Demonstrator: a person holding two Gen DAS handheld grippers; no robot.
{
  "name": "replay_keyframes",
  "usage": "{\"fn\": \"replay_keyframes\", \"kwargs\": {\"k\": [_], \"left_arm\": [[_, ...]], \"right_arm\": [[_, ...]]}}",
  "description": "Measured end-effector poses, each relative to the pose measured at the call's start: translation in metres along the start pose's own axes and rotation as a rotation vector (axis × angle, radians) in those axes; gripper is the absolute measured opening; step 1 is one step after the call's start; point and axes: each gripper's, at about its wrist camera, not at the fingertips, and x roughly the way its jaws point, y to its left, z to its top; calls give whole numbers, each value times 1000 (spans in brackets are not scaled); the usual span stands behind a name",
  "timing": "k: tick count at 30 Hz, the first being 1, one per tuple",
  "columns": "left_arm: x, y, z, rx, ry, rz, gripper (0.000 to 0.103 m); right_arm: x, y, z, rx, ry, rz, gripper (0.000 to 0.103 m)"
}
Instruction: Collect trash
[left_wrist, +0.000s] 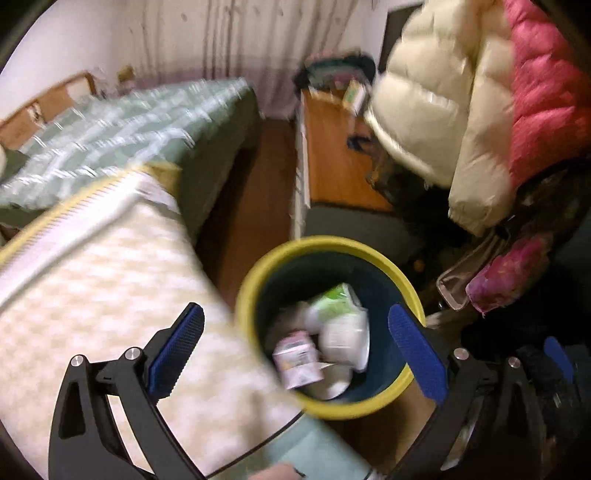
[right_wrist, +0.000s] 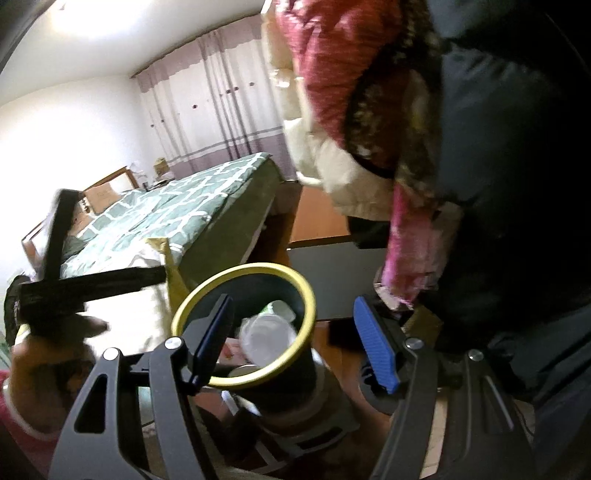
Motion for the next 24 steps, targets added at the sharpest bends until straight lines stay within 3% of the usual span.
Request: {"fn": "replay_keyframes", "kwargs": {"k": [4,7,12,15,18,24], "left_arm": [[-86,37,-35,-1,-152,105,98],[-147,70,-71,-47,-223,217,98],[-225,121,-133,-182,-292,419,98],[-260,138,-163,-246,-318,500,98],[-285,145,-185,-268,-325,549,98],[-323,151,-213,-317,-370,565,98]], "right_arm": [[-2,28,-3,-55,19,71,68],[-9,52,-6,-101,17,123,68],[-29,92,-10,-173,0,212,69],[-45,114,-12,-221,-26,260,74],[-60,130,-15,-269,-38,292,79],[-82,144,-22,-322,-61,330,89]]}}
